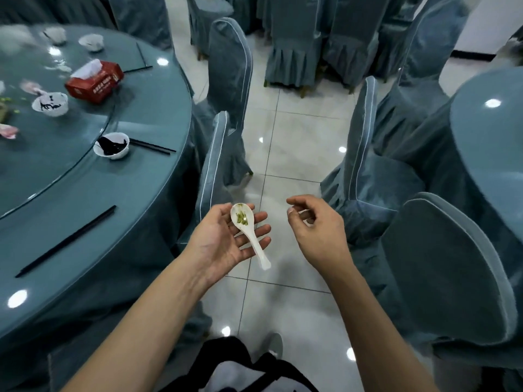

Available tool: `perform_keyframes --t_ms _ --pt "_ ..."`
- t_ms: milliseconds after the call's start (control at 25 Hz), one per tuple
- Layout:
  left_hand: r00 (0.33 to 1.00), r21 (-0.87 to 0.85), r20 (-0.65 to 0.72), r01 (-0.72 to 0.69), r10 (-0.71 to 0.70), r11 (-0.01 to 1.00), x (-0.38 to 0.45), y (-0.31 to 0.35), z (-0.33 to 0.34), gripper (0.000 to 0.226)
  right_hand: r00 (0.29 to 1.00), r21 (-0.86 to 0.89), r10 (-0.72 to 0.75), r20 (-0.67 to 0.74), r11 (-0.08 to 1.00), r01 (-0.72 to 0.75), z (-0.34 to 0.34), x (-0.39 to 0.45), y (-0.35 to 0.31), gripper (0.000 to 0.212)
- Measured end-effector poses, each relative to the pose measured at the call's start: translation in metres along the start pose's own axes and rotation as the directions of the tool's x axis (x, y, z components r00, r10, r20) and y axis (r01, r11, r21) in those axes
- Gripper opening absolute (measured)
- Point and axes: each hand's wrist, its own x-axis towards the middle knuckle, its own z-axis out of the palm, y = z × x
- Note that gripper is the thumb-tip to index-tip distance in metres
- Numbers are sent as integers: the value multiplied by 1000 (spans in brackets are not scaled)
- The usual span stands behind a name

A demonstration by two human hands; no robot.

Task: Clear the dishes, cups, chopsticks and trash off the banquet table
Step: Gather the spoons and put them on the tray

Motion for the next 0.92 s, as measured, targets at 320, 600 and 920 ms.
perform_keyframes --t_ms 320,600,920 --pt "996 -63 -83 -47 42 997 49 21 31 46 995 30 -46 84 999 43 0 78 19 15" --pt "995 -117 -68 -79 71 990 122 71 53 43 987 15 -108 122 994 107 21 176 23 14" --pt "987 -193 -83 -148 134 970 198 167 59 40 957 2 -215 193 976 219 68 302 -12 14"
